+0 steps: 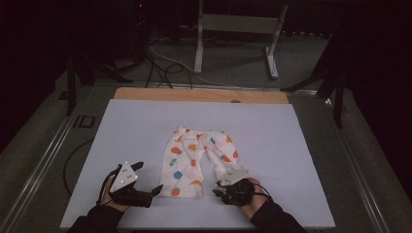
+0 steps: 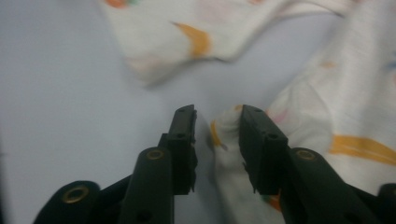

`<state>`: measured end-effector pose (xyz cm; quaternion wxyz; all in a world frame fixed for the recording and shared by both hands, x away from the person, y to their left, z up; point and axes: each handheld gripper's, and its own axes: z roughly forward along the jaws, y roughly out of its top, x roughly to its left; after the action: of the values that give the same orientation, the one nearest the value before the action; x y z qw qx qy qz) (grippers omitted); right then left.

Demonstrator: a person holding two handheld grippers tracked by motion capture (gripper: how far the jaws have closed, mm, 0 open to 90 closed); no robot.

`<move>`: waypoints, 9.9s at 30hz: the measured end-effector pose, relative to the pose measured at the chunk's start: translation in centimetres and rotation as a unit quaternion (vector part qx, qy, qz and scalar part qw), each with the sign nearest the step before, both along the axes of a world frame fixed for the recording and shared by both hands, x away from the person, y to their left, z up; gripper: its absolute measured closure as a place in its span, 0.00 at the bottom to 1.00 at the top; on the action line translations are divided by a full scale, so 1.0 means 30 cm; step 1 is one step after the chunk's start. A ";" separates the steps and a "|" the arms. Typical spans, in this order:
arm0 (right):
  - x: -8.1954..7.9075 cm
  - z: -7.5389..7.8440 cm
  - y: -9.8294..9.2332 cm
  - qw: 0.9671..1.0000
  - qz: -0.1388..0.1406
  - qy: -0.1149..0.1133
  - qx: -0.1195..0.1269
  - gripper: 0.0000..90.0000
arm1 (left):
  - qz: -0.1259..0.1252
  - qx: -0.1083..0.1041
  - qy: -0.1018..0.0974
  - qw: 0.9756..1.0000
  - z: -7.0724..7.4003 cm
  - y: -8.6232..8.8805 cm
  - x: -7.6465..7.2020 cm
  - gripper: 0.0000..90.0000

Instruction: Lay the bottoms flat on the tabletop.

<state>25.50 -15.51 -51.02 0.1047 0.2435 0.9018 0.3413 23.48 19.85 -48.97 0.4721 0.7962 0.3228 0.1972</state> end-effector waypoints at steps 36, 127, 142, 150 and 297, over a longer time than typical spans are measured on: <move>-0.041 0.037 0.066 0.996 0.069 0.043 0.046 0.98 | -0.005 0.000 0.002 1.000 -0.003 -0.003 0.001 0.00; 0.602 -0.010 -0.070 0.974 -0.222 0.034 0.026 0.74 | 0.050 0.055 0.153 0.985 -0.105 -0.201 0.696 0.37; 0.618 0.004 -0.087 0.972 -0.232 0.025 -0.002 1.00 | 0.022 0.054 0.167 0.984 -0.109 -0.230 0.721 0.82; 0.627 0.010 -0.094 0.974 -0.227 0.022 0.006 1.00 | 0.030 0.074 0.155 0.985 -0.102 -0.258 0.723 0.99; 0.024 0.047 -0.325 0.994 -0.041 -0.010 0.096 0.11 | -0.069 0.050 0.092 0.992 -0.024 0.039 0.031 0.00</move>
<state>26.22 -25.28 -49.60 0.1040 0.2857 0.8531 0.4240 24.40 21.00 -49.68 0.4124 0.8540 0.2989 0.1063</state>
